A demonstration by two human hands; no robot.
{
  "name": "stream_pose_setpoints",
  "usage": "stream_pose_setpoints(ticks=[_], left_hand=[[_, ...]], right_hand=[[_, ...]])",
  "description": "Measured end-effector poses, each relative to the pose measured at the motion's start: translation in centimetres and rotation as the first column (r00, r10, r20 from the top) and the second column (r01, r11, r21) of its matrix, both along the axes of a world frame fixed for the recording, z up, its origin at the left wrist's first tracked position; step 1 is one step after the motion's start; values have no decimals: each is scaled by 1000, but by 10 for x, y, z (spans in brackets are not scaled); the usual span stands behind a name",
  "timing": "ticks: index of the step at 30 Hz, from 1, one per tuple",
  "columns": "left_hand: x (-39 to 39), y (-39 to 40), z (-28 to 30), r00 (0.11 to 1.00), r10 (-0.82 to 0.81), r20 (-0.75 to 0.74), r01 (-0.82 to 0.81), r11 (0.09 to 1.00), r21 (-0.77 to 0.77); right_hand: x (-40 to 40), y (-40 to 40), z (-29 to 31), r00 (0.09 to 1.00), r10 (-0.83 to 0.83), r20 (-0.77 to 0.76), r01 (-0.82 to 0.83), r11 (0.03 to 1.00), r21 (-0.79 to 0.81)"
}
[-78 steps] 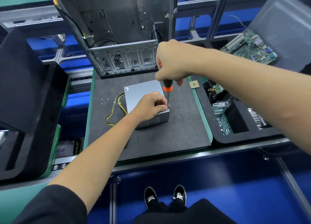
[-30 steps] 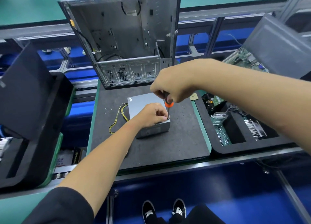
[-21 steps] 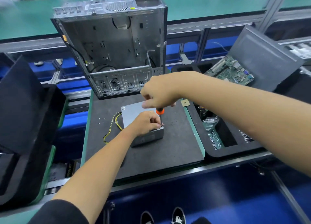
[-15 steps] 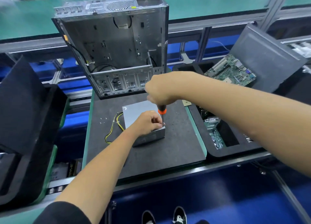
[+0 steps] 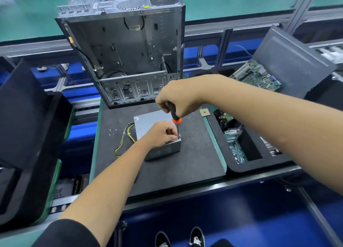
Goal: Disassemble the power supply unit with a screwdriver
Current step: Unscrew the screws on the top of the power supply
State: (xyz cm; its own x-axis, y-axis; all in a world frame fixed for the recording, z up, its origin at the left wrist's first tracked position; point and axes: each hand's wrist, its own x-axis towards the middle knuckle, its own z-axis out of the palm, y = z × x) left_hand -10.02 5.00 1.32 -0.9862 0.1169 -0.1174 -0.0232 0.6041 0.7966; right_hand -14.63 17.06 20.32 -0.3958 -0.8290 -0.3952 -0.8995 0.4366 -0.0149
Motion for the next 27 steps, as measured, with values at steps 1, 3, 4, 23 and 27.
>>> stream_pose_setpoints(ticks=[1,3,4,23,27], left_hand=[[0,0,0,1000,2,5,-2,1000,0],[0,1,1,1000,8,18,-8,1000,5],[0,1,2,1000,6,15,-6,1000,3],[-1,0,1,1000,-2,19,2,1000,-1],[-1,-2,0,1000,-11,-9,11,1000,-15]], right_hand=[[2,-1,0,998,-34,-57,36,998,41],[6,-4,1,978,-68,-197,97,985,144],[7,-6,0,976,-51,-214,87,983,165],[7,-6,3,979,-123,-161,148,977,154],[2,-1,4,994,-94,50,95,995,-16]])
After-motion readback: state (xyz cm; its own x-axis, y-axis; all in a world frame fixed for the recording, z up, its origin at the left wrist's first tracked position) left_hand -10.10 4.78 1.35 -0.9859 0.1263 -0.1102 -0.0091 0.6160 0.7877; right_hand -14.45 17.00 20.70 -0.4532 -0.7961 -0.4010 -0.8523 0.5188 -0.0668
